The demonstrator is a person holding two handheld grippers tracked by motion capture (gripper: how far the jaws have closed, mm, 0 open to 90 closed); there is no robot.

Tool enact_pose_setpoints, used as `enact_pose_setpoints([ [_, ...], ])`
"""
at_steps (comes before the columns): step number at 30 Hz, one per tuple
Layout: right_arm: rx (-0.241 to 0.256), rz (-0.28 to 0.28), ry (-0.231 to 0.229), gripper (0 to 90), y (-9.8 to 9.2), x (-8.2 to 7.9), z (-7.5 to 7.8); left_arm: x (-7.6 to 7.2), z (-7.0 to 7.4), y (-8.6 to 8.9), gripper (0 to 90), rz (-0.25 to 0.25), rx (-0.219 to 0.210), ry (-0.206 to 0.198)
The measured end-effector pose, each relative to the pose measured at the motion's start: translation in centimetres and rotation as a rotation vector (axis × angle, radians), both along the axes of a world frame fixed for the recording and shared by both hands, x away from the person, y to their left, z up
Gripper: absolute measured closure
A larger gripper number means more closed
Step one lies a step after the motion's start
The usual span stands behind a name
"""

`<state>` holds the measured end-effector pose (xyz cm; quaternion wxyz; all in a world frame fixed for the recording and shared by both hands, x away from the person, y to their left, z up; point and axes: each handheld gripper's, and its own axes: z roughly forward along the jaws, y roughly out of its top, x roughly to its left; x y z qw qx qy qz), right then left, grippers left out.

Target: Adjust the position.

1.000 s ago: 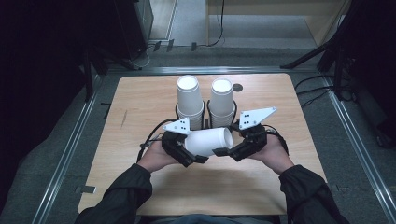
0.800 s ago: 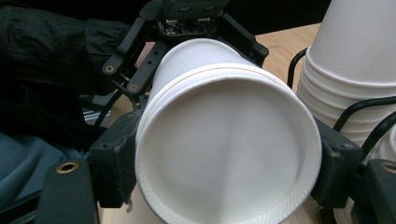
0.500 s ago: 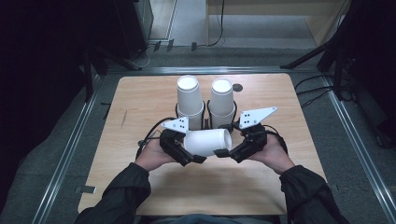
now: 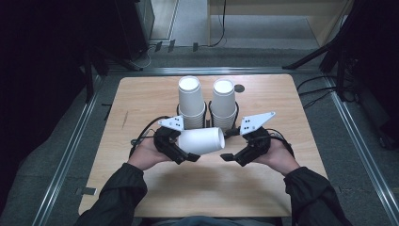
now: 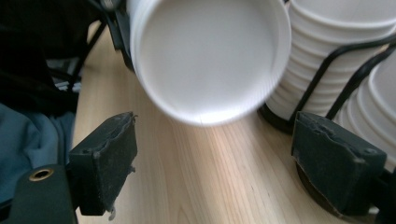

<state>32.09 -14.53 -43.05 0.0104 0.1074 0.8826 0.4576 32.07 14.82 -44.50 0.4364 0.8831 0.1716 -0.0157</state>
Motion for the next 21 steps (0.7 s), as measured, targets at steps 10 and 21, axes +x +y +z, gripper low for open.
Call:
enact_pose_setpoints([
  [10,-0.041,-0.023,0.001,16.7,-0.1,0.4,-0.6,0.1,-0.1,0.4,9.5,0.04,0.098,-0.01],
  [21,-0.069,-0.043,-0.022,16.9,-0.1,0.5,-0.9,0.6,-1.2,-0.2,9.5,0.038,0.189,0.029],
])
